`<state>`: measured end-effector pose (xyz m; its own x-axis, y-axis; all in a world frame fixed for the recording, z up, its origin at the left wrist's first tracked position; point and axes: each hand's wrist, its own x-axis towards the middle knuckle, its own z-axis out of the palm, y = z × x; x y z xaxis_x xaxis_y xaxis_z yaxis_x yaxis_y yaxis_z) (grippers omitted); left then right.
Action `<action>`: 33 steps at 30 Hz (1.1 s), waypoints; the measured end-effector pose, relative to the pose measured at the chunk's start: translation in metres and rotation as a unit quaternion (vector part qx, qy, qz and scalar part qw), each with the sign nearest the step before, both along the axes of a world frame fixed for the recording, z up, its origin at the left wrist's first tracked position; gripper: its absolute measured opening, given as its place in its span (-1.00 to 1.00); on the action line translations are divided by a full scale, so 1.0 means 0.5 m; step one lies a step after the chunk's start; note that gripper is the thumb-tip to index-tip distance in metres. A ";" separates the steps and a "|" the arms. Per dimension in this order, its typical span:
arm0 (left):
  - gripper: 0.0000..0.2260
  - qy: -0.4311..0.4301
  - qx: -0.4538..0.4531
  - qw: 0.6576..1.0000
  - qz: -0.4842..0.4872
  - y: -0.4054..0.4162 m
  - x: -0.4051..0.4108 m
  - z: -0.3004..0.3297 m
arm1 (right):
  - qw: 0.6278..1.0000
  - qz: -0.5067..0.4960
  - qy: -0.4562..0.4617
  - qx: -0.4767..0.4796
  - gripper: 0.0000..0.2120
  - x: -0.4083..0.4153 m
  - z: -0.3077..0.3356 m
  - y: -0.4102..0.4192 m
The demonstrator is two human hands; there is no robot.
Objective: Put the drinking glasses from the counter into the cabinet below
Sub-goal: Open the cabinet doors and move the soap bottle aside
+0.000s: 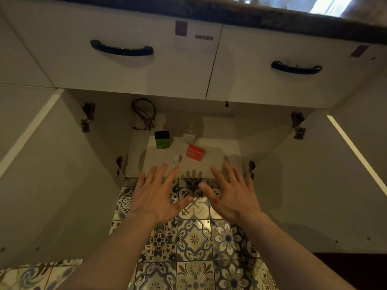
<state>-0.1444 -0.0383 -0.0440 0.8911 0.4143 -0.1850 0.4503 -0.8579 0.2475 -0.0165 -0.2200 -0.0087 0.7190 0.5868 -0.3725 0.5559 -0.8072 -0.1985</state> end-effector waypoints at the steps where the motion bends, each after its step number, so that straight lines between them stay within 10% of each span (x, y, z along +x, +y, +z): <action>1: -0.08 0.003 -0.002 1.000 0.001 0.005 -0.003 -0.005 | 1.000 -0.002 0.000 0.001 -0.12 0.000 -0.002 0.003; 24: -0.17 0.073 0.008 0.997 0.003 0.268 0.364 -0.647 | 0.998 0.028 0.043 0.035 -0.26 0.418 -0.696 0.246; 30: -0.17 0.008 0.038 0.999 -0.031 0.398 0.448 -0.810 | 0.982 0.000 -0.121 0.142 -0.45 0.533 -0.879 0.359; 33: -0.38 -0.158 0.065 0.985 -0.030 0.482 0.483 -0.827 | 0.976 -0.025 -0.089 0.198 -0.38 0.602 -0.935 0.391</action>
<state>0.0970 0.2027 -0.4574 0.9197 0.3602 0.1559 0.3152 -0.9145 0.2537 0.2844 -0.0243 -0.4762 0.7832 0.6217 0.0089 0.5714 -0.7140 -0.4046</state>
